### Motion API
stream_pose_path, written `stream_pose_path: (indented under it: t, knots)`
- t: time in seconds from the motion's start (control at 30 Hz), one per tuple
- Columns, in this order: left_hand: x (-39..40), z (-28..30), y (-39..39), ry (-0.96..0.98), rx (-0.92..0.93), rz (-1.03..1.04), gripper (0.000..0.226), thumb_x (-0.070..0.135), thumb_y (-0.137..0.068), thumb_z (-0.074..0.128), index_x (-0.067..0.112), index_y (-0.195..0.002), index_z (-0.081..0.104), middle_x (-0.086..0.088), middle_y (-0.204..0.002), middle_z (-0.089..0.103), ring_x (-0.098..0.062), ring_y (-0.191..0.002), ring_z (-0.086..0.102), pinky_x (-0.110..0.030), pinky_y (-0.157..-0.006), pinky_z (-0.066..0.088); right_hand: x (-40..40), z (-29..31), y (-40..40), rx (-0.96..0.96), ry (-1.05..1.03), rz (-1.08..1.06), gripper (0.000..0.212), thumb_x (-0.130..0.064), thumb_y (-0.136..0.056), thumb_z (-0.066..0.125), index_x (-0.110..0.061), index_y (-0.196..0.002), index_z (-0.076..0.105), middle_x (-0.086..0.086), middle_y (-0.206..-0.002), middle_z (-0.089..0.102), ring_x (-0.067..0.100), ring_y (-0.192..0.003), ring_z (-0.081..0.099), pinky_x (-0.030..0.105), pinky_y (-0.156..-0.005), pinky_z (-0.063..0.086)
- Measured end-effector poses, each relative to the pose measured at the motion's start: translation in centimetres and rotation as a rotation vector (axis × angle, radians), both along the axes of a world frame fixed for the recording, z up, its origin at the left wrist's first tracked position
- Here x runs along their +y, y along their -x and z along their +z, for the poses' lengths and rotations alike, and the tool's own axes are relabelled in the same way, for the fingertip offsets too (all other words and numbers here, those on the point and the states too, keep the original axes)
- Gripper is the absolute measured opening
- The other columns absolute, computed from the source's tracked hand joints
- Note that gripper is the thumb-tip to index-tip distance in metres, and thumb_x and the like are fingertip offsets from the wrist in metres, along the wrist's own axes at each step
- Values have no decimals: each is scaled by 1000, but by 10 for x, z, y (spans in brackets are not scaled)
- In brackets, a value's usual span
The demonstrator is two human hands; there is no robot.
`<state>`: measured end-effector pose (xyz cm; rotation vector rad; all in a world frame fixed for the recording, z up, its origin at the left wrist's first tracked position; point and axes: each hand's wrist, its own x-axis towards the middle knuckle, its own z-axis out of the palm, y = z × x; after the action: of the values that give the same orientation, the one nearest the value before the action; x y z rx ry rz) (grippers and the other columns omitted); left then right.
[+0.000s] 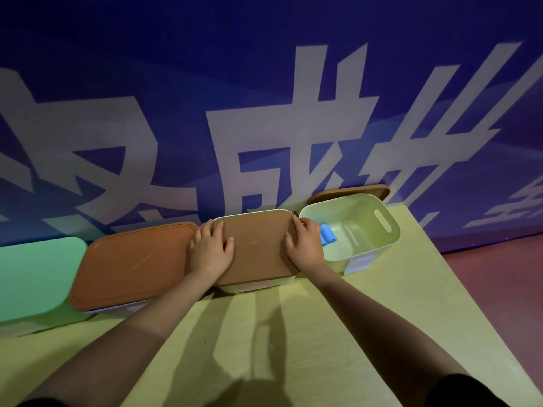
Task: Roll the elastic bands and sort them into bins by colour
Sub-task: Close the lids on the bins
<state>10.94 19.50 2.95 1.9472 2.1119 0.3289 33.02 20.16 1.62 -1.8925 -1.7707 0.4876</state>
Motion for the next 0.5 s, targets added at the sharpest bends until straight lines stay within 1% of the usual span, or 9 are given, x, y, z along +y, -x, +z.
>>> stream_pose_path:
  t: [0.07,0.13,0.17,0.23,0.33,0.5]
  knots:
    - [-2,-2,0,-10,-43,48,53,37,-97,44,15,-144,35,-14,-153,29,-33,-140,25,-46,-114,24,-3,0,0,0,-15,9,47,-27,-95,48,-14,-140,41,11,-135,45,24,-124,39,35,-102,38]
    - [-2,-5,3,1,-39,120,54,36,-96,44,15,-145,33,-15,-153,28,-34,-140,25,-47,-113,22,-6,0,1,2,-24,6,47,-27,-95,47,-15,-140,39,12,-134,45,26,-121,42,36,-100,41]
    - [-1,-6,4,2,-11,149,55,37,-96,43,15,-145,33,-14,-153,30,-33,-139,26,-48,-112,21,-6,0,1,-7,-27,-2,47,-27,-95,47,-16,-140,39,12,-133,46,27,-120,43,37,-98,42]
    - [0,-8,6,-18,37,167,53,38,-95,42,16,-143,37,-12,-147,40,-31,-136,31,-51,-110,22,-7,-1,2,-42,-33,-19,46,-28,-96,46,-17,-139,39,12,-131,49,27,-116,46,38,-95,45]
    - [4,-11,7,-74,27,151,46,33,-95,45,16,-137,46,-12,-133,54,-32,-127,39,-51,-107,25,-4,1,4,-64,-30,-34,43,-29,-97,45,-19,-138,39,10,-133,48,26,-116,48,38,-96,47]
    - [17,-12,12,-88,52,182,39,28,-97,44,13,-132,53,-14,-126,58,-35,-121,41,-49,-103,27,7,3,8,-86,-13,-36,41,-28,-98,42,-15,-137,41,12,-132,47,26,-117,47,37,-98,45]
